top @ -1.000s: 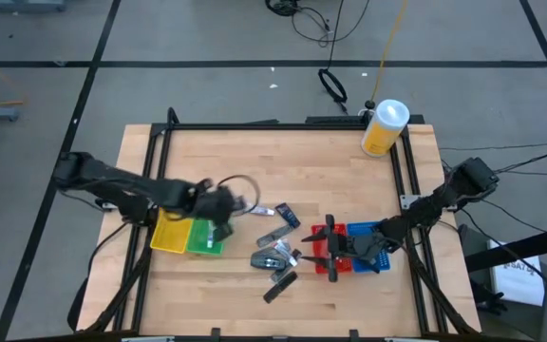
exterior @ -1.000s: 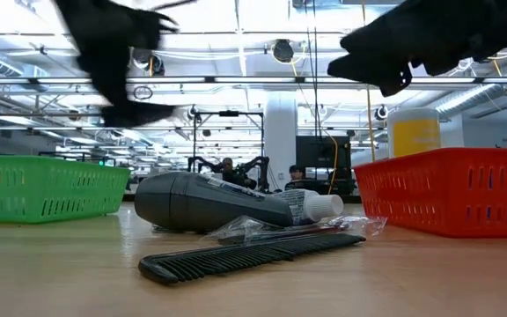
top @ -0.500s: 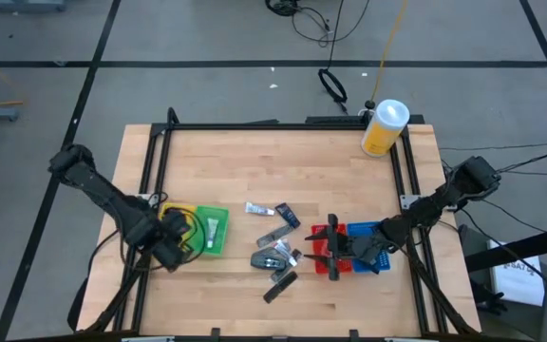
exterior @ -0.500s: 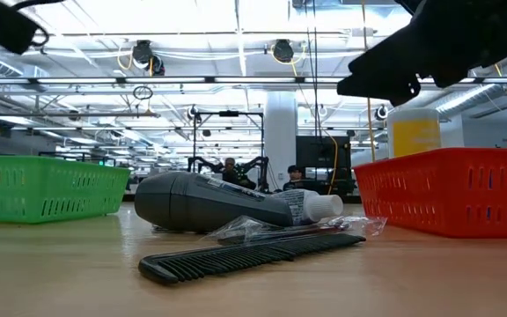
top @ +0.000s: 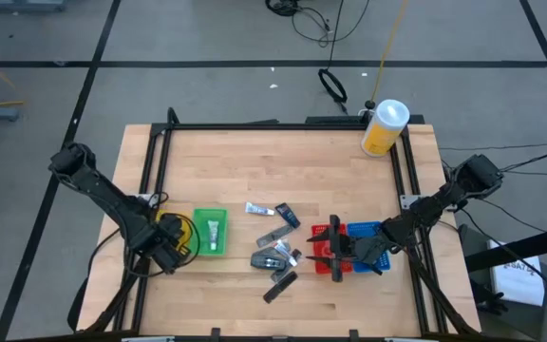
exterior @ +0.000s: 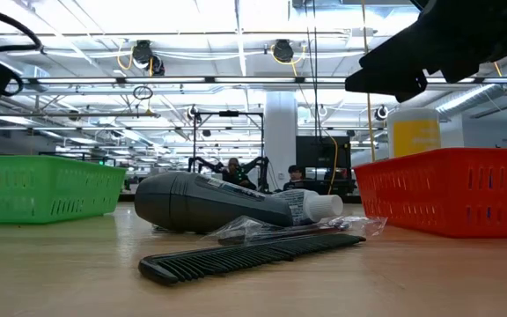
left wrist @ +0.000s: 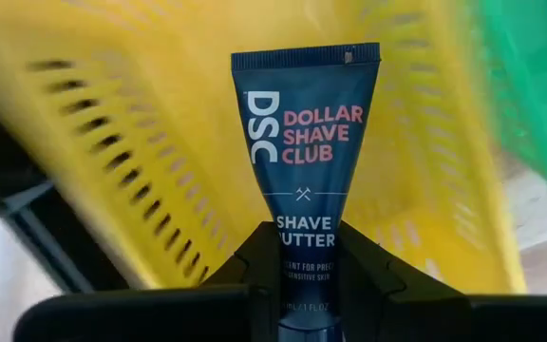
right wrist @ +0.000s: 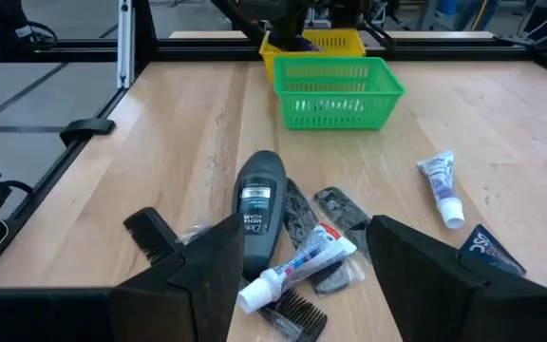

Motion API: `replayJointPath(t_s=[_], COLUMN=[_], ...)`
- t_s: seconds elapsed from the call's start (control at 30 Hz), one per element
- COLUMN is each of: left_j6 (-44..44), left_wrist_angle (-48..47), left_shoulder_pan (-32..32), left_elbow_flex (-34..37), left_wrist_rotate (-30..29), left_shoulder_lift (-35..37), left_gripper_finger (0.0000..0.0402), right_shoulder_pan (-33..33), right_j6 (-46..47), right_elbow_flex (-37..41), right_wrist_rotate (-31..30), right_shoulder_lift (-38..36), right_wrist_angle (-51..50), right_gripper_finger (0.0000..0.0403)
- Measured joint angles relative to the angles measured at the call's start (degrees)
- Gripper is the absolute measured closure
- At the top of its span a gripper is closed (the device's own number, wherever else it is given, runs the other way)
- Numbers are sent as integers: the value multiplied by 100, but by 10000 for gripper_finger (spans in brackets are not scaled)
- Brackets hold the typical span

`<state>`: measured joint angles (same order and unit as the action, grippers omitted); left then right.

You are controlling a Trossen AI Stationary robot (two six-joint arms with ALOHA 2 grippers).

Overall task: Pick & Place Travel size toiletries
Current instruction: Put the blue shave cream into the yellow bin, then put the white toothpaste into the green bin

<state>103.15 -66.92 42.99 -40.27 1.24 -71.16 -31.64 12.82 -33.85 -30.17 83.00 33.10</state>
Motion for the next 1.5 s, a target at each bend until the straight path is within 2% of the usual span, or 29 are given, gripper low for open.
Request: replayJointPath(t_s=[0.4, 0.53, 0.77, 0.9, 1.0, 1.1, 1.17, 1.23, 1.37, 1.5], left_j6=[-87, -345, -491, -607, -1125, -2112, -3029, -4114, -6138, -7328], left_wrist_angle=[69, 62, 10, 14, 251, 991, 1902, 3026, 5256, 7016], left_shoulder_pan=[-363, -432, -435, -435, -435, -435, -435, -470, -740, -1223], left_elbow_flex=[79, 81, 21, -211, -366, -358, -258, -84, 310, 644], left_wrist_rotate=[183, 350, 311, -342, -1323, -2565, -3411, -3941, -4206, -4143], left_shoulder_lift=[0, 80, 801, 1253, 1430, 1486, 1462, 1372, 1017, 457], left_gripper_finger=[331, 283, 164, 126, 116, 118, 124, 130, 146, 159], right_shoulder_pan=[0, 2, 2, 2, 2, 2, 5, 15, 47, 48], right_j6=[2, 2, 2, 2, 2, 2, 1, 2, 2, 2], right_elbow_flex=[0, 0, 1, 0, 0, 0, 0, 0, 0, 0], right_wrist_rotate=[0, 2, 0, 0, 0, -1, -2, 0, -3, -4], right_shoulder_lift=[0, 2, 2, 2, 2, 2, 2, 2, 7, 7], right_wrist_angle=[48, 47, 51, 157, 219, 225, 225, 225, 225, 234], right_gripper_finger=[188, 188, 188, 188, 188, 188, 188, 188, 188, 188])
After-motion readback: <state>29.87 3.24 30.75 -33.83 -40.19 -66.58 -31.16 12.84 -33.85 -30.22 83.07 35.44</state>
